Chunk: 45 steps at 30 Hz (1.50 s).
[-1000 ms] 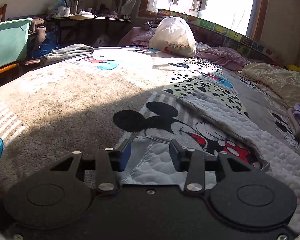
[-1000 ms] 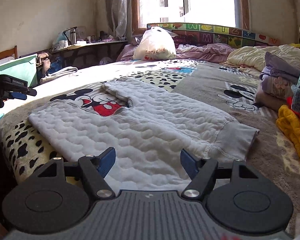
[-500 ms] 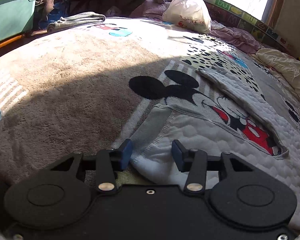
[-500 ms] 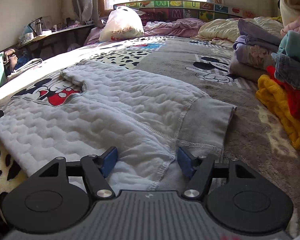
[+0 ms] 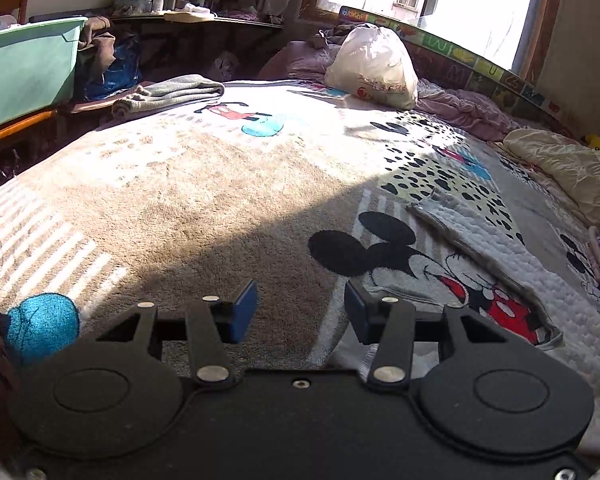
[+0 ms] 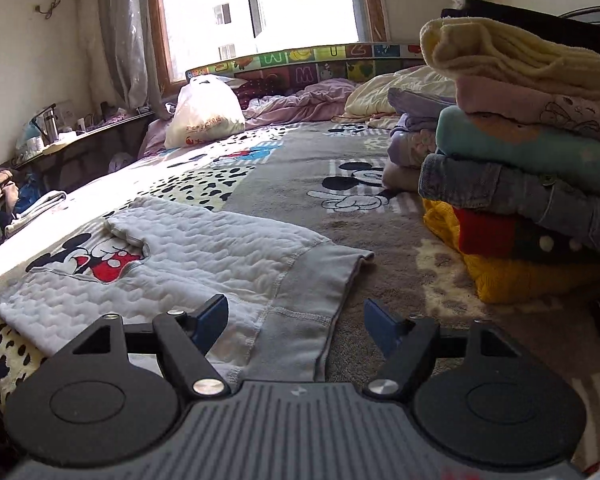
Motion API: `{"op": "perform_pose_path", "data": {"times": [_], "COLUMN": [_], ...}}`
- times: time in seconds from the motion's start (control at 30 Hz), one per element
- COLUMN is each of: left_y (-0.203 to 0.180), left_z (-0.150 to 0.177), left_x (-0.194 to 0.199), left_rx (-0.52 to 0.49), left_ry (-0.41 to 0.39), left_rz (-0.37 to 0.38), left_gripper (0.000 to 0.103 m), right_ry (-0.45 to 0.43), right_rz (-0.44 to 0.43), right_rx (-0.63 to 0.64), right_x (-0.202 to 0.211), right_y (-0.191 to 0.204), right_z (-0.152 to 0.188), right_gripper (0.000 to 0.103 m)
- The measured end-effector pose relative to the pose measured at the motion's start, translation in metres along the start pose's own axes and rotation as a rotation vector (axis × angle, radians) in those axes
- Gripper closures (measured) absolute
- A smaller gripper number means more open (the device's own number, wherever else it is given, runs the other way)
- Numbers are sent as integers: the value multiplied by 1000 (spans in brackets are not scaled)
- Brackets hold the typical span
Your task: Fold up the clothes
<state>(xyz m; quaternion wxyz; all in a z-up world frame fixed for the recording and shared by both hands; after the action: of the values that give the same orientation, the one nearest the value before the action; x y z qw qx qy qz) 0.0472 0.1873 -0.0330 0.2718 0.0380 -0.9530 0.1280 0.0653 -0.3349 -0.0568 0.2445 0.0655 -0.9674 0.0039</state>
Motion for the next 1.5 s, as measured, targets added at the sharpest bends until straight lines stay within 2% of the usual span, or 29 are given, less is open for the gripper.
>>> {"op": "perform_pose_path", "data": {"times": [0.1, 0.2, 0.3, 0.43, 0.57, 0.7, 0.87, 1.13, 1.17, 1.23, 1.3, 1.33, 1.43, 1.5], "left_y": [-26, -44, -52, -58, -63, -68, -73, -76, -76, -75, -75, -74, -76, -77], "left_z": [10, 29, 49, 60, 67, 78, 88, 103, 103, 99, 96, 95, 75, 58], "left_x": [-1, -3, -5, -9, -17, -24, -30, -38, -39, -41, -43, -44, -40, -40], "left_rx": [-257, -462, -636, -748, -842, -921, -1027, -1197, -1200, -1188, -1177, -1171, -1070, -995], "left_ry": [33, 67, 86, 108, 127, 156, 177, 192, 190, 183, 175, 171, 103, 59], "left_rz": [56, 62, 47, 41, 29, 18, 28, 24, 27, 35, 44, 48, 71, 83], "left_gripper": [55, 55, 55, 54, 54, 54, 54, 55, 55, 79, 87, 91, 95, 95], "right_ry": [-10, 8, 22, 62, 104, 129, 103, 63, 59, 57, 58, 64, 71, 46], "right_rz": [-44, -53, -57, -60, -60, -11, 9, 3, 3, 0, -5, -15, -50, -56], "right_rx": [239, 510, 637, 751, 847, 890, 896, 932, 931, 917, 888, 867, 805, 744], "right_x": [12, 18, 19, 20, 15, 3, -2, -9, -10, -12, -14, -15, -17, -16], "right_y": [23, 49, 61, 75, 83, 81, 78, 80, 80, 79, 77, 75, 72, 68], "right_z": [-3, 8, 19, 36, 55, 69, 70, 72, 71, 69, 67, 64, 57, 48], "right_gripper": [29, 30, 32, 39, 41, 41, 42, 53, 54, 58, 63, 71, 85, 87]}}
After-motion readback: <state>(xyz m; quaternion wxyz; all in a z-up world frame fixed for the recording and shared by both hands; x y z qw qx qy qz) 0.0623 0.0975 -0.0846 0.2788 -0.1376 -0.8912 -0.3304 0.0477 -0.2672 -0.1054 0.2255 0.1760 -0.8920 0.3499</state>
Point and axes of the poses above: each gripper's, at about its wrist camera, not at the fingertips, and x roughly against the way its jaws point, y to its left, z to its underside, the point moved 5 cm from there along -x, roughly the way its jaws point, and after that the axes turned 10 degrees about z, right-handed, at the moved point
